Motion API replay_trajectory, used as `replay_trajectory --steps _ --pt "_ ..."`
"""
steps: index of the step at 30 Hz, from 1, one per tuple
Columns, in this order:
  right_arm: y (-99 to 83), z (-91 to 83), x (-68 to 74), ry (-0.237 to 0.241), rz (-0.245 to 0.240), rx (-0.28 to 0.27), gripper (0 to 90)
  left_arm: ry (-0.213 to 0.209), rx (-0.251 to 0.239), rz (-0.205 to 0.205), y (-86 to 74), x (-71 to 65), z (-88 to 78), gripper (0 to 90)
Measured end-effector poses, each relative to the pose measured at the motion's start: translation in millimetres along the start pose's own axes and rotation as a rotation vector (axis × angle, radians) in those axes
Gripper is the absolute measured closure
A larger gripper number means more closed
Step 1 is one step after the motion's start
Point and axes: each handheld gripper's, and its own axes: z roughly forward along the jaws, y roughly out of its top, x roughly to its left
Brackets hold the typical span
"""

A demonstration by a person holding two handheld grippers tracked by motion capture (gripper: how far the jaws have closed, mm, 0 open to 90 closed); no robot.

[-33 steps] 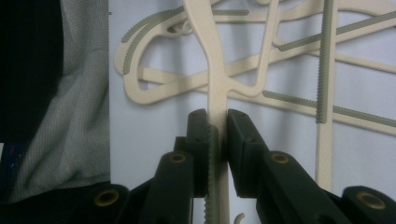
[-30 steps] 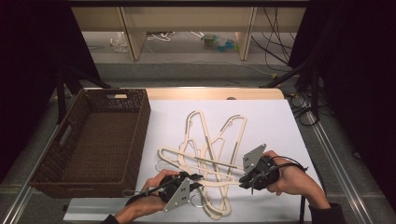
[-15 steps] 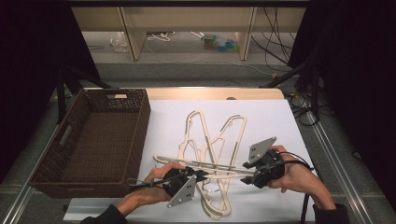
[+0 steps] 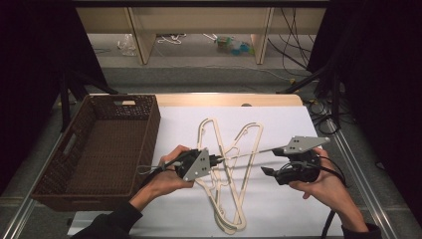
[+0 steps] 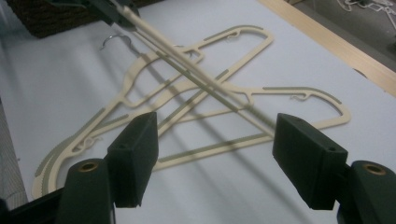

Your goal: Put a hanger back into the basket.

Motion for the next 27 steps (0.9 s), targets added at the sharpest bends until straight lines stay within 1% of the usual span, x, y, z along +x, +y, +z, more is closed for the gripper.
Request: replay_trajectory --steps 2,4,5,6,8,9,11,12,13,14,15,16,17,18,19,23,24,25,27 --pt "-3.0 -1.8 1.4 0.008 -0.002 0.010 32.2 0.007 -0.002 -0.055 1.9 7.0 -4.1 85.6" --pt "-6.2 -2.5 5.0 0.013 -0.010 0.011 31.9 0.001 -0.012 -0.127 3.0 12.6 -8.0 85.7" --pt "-6.2 -2.5 5.0 0.013 -0.010 0.011 31.9 0.001 -0.012 -0.127 3.0 12.6 -8.0 85.6" --pt "-9.5 -2.7 9.2 0.028 -0.005 0.025 31.7 -0.002 -0.009 -0.140 3.8 16.3 -10.3 85.6" --pt "-13.1 -1.0 12.8 0.028 -0.013 0.027 31.7 -0.003 -0.006 -0.195 6.3 22.2 -15.2 85.7" --pt "-14.6 -0.1 14.6 0.038 -0.013 0.034 31.7 -0.003 -0.006 -0.195 6.3 22.2 -15.2 85.6" --pt "-17.4 1.6 17.2 0.042 -0.011 0.037 31.4 -0.002 -0.001 -0.239 9.3 25.1 -19.1 85.6" --pt "-17.4 1.6 17.2 0.042 -0.011 0.037 31.4 -0.002 -0.001 -0.239 9.3 25.1 -19.1 85.6" --pt "-19.8 3.6 18.2 0.042 -0.008 0.034 31.3 -0.013 0.002 -0.289 10.7 27.2 -21.6 85.6" --pt "-21.2 5.1 17.8 0.043 -0.016 0.028 31.0 -0.020 -0.001 -0.297 11.2 28.3 -23.1 85.6" --pt "-22.6 6.3 18.4 0.037 -0.009 0.030 30.2 -0.024 0.003 -0.315 11.7 28.7 -24.7 85.6" --pt "-23.9 7.9 18.4 0.034 -0.011 0.024 29.7 -0.026 0.008 -0.314 12.1 30.6 -26.6 85.6" --pt "-25.0 8.8 19.1 0.037 -0.002 0.032 29.6 -0.024 0.007 -0.348 12.0 31.1 -28.4 85.6" --pt "-25.0 8.8 19.1 0.037 -0.002 0.032 29.6 -0.024 0.007 -0.348 12.0 31.1 -28.4 85.6" --pt "-26.8 11.1 19.8 0.042 -0.008 0.035 29.6 -0.032 0.001 -0.373 10.9 34.4 -32.3 85.6" --pt "-29.9 14.6 23.3 0.052 -0.006 0.042 29.4 -0.050 -0.028 -0.476 9.0 38.0 -41.0 85.6" --pt "-30.7 15.5 23.8 0.052 -0.005 0.042 29.3 -0.050 -0.034 -0.481 8.8 39.4 -43.8 85.6" --pt "-31.6 16.1 24.5 0.049 0.001 0.046 29.2 -0.050 -0.043 -0.505 8.6 39.5 -46.6 85.6" --pt "-33.6 18.1 24.7 0.057 -0.004 0.048 29.2 -0.057 -0.057 -0.537 8.1 41.0 -53.8 85.6"
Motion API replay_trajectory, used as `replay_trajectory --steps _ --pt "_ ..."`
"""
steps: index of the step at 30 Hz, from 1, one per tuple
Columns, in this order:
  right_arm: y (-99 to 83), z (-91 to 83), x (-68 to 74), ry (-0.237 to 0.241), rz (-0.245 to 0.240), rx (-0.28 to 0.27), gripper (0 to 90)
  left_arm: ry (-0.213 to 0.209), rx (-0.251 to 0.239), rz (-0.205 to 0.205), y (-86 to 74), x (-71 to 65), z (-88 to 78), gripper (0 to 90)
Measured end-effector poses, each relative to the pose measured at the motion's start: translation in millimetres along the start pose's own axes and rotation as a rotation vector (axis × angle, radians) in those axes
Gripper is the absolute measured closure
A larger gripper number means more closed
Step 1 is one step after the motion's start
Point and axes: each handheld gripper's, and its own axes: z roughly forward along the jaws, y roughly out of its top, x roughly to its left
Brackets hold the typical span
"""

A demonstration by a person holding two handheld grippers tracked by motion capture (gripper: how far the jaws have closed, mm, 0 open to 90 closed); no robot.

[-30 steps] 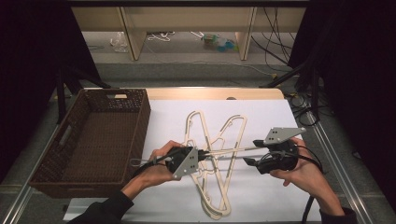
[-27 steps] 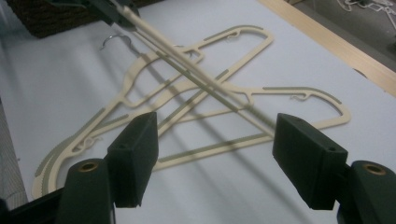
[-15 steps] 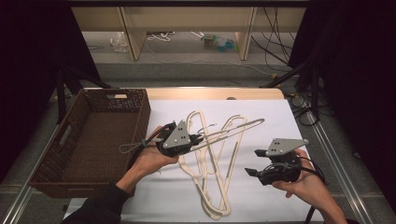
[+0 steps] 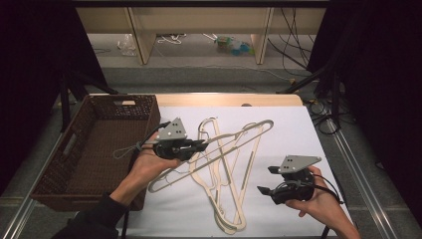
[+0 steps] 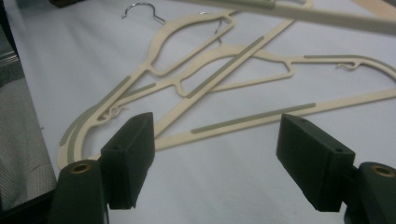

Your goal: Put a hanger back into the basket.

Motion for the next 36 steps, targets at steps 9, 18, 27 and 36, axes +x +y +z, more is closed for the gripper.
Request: replay_trajectory --steps 9,18,27,36 --pt "-6.5 2.7 4.8 0.021 0.010 0.020 29.2 -0.036 -0.052 -0.108 2.0 -1.3 -43.2 85.6" --pt "-12.8 5.8 6.5 0.026 0.033 0.025 29.2 0.008 -0.071 -0.156 9.3 0.7 -102.6 85.5" --pt "-16.7 6.6 7.0 0.034 0.047 0.034 29.2 0.122 -0.048 -0.165 8.8 17.8 -157.7 85.5" --pt "-19.7 9.5 6.5 0.040 0.049 0.047 29.2 0.242 -0.014 -0.200 0.2 45.2 -197.6 85.5"
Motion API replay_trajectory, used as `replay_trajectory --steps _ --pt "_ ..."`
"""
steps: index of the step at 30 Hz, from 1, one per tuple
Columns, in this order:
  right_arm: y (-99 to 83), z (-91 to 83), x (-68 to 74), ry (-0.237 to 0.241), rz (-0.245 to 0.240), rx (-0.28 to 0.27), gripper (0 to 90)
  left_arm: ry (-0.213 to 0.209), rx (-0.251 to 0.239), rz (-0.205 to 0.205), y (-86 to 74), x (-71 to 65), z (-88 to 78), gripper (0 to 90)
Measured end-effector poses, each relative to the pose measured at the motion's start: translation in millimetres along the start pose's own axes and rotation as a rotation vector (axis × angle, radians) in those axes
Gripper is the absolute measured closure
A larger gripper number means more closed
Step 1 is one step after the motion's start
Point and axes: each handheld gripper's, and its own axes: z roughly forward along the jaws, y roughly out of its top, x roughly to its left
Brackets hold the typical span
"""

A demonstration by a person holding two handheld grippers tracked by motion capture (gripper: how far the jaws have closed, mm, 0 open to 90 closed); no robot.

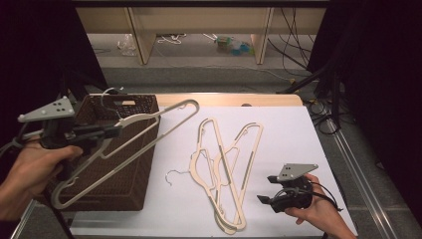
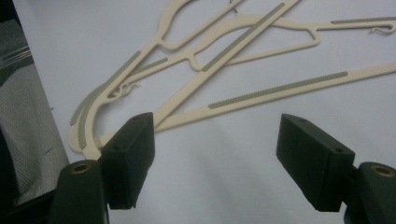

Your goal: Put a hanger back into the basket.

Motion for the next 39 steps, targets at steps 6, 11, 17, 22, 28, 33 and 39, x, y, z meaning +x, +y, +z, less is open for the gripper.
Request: replay_trajectory --steps 6,11,17,22,28,33,39 --pt "-1.6 2.4 -0.3 -0.013 0.009 -0.016 29.2 0.087 0.022 -0.038 -1.8 31.0 -16.2 85.5" --pt "-1.5 2.6 -1.0 -0.001 0.010 -0.001 29.2 0.148 0.054 -0.073 -5.0 55.8 -21.7 85.5" --pt "-4.0 6.7 -1.6 0.005 0.017 0.006 29.2 0.190 0.057 -0.106 -6.2 80.9 -23.0 85.5" --pt "-3.7 5.0 -3.0 0.007 0.012 0.011 29.2 0.198 0.069 -0.131 -10.2 96.7 -17.5 85.5" --pt "-3.9 5.8 -2.7 0.006 0.012 0.003 29.0 0.182 0.078 -0.161 -20.3 110.0 -4.6 85.6" --pt "-3.7 4.8 -3.0 0.012 0.016 0.010 28.9 0.181 0.105 -0.178 -27.2 119.0 8.2 85.6" --pt "-3.6 4.5 -2.9 0.014 0.013 0.010 28.8 0.173 0.114 -0.207 -35.5 129.3 20.7 85.5"
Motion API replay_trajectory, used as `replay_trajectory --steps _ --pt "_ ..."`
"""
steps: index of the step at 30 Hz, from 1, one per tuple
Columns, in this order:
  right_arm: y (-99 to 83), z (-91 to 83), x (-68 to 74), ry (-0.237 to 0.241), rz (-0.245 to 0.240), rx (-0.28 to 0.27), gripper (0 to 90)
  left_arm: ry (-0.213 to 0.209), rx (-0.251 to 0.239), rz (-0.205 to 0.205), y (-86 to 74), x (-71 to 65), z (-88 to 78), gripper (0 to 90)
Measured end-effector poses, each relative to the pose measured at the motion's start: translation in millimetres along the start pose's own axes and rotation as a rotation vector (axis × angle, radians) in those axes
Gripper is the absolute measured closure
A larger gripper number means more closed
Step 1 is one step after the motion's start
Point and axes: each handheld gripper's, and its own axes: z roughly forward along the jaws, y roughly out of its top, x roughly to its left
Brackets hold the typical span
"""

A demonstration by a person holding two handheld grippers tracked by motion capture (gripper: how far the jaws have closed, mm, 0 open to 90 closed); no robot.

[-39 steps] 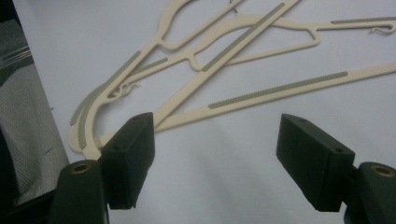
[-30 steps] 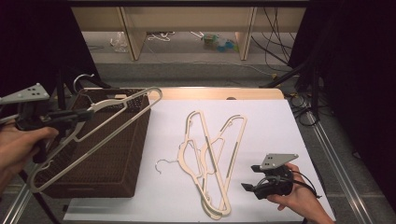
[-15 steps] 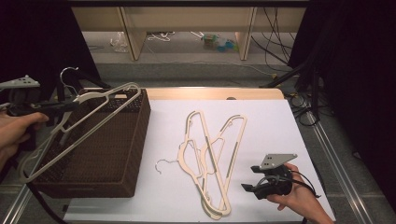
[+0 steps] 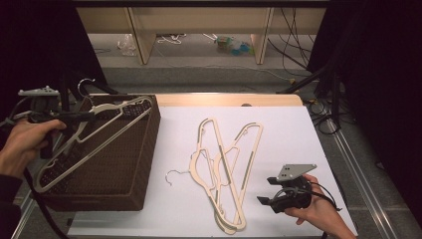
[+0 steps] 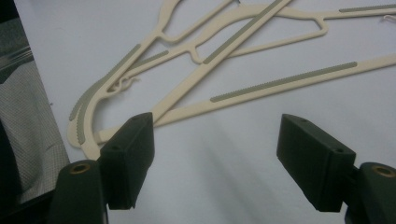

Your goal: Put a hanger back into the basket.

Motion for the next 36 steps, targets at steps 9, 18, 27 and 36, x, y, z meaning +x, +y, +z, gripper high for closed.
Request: replay_trajectory --steps 9,18,27,36 --pt "-0.6 1.0 0.5 -0.004 0.009 -0.012 28.7 -0.013 0.012 -0.033 -16.6 10.5 15.1 85.5" --pt "0.2 -1.2 -0.2 0.002 0.004 0.000 28.5 0.000 0.070 -0.042 -35.1 16.2 33.9 85.4" --pt "0.0 1.7 0.4 0.001 0.000 -0.001 27.7 0.073 0.165 -0.044 -53.4 33.5 40.4 82.8" --pt "0.4 0.6 0.3 -0.007 0.013 -0.001 26.9 0.117 0.208 -0.025 -60.9 41.3 42.2 80.6"
